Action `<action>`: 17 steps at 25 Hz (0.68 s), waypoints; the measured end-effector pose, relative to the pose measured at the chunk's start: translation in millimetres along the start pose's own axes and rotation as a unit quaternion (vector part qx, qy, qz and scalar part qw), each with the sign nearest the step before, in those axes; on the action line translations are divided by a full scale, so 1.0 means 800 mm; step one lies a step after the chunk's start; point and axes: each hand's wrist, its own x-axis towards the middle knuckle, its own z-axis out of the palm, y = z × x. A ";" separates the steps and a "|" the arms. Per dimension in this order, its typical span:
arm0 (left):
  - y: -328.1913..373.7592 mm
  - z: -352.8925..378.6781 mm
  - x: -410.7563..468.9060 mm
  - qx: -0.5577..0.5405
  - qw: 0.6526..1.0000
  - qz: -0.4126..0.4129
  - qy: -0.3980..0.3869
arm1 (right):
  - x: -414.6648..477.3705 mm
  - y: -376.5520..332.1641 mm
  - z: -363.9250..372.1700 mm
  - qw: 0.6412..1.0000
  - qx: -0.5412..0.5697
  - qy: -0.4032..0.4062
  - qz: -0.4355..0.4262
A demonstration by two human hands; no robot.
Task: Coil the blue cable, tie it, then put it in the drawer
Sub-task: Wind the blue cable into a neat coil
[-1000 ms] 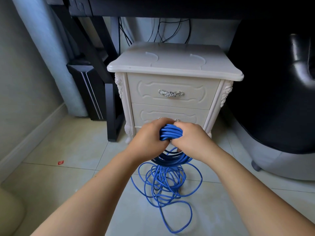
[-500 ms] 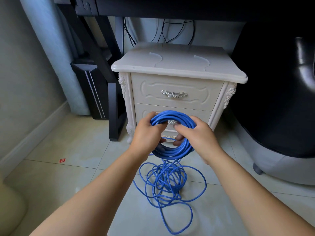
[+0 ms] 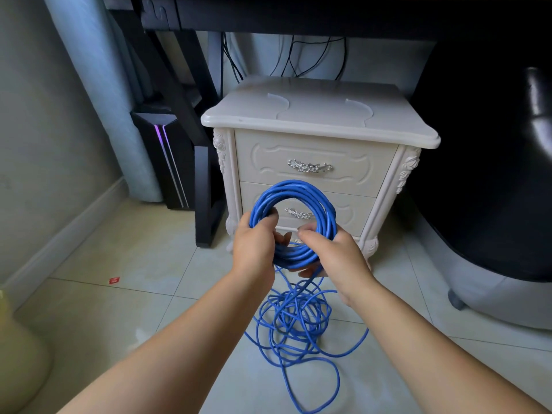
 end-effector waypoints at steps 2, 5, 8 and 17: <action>-0.007 -0.001 -0.001 0.001 1.000 -0.001 -0.028 | 0.003 0.000 -0.002 1.000 0.016 0.024 0.006; -0.009 -0.003 0.002 0.062 0.993 -0.012 -0.096 | 0.010 -0.004 -0.013 0.999 0.020 0.039 0.002; -0.001 -0.005 0.006 0.198 0.972 0.077 -0.098 | 0.019 -0.006 -0.029 0.994 -0.089 0.052 -0.037; 0.011 -0.016 0.007 0.520 0.781 0.280 -0.201 | 0.010 -0.013 -0.023 0.863 -0.469 0.021 -0.188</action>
